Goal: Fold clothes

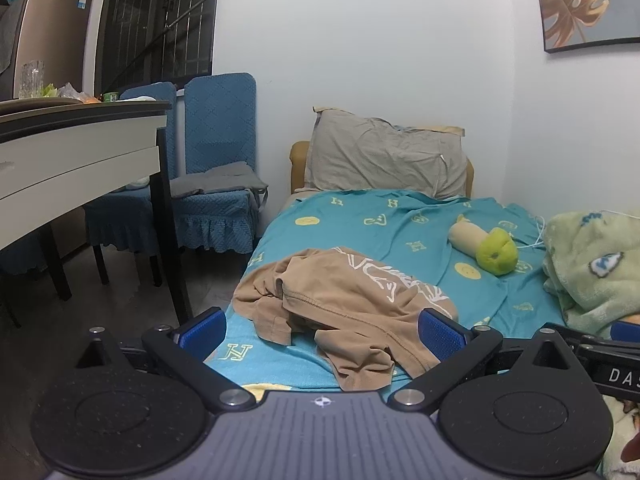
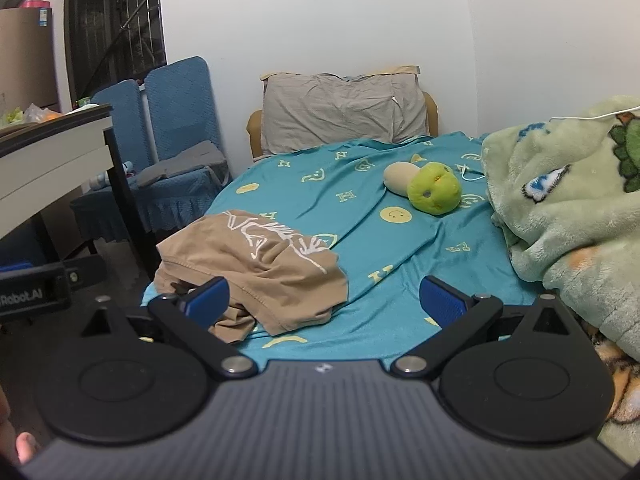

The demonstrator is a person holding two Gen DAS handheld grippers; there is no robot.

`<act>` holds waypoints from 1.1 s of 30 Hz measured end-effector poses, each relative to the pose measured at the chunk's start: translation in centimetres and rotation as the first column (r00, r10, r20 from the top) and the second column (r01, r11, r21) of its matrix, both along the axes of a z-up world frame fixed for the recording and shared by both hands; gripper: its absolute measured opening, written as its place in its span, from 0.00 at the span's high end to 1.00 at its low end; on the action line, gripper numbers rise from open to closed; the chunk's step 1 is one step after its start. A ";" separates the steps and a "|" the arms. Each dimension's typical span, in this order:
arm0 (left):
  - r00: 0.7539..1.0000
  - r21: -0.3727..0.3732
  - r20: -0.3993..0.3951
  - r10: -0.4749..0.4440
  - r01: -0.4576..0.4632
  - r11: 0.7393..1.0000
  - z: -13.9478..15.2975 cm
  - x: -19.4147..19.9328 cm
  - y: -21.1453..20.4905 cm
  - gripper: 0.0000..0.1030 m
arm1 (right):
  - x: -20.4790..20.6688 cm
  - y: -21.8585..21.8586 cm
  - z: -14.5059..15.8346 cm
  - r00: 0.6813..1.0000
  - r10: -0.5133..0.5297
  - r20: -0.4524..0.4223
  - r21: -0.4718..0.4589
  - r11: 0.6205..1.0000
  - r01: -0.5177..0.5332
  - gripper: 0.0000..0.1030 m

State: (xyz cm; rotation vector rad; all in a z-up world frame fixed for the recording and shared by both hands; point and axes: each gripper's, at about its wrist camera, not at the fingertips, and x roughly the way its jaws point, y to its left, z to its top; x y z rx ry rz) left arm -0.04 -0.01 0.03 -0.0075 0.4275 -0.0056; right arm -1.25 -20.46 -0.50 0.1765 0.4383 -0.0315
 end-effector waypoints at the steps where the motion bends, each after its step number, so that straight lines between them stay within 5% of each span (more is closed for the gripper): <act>1: 1.000 0.003 0.001 -0.001 0.001 1.000 0.0 -0.1 0.0 0.00 | 0.1 -0.1 0.0 1.000 0.002 0.002 -0.001 1.000 -0.002 0.00; 33: 0.999 0.095 0.007 -0.038 0.038 0.995 -0.3 -1.0 -1.4 0.00 | -1.1 -0.1 0.1 0.999 -0.037 0.029 -0.037 0.999 0.039 0.00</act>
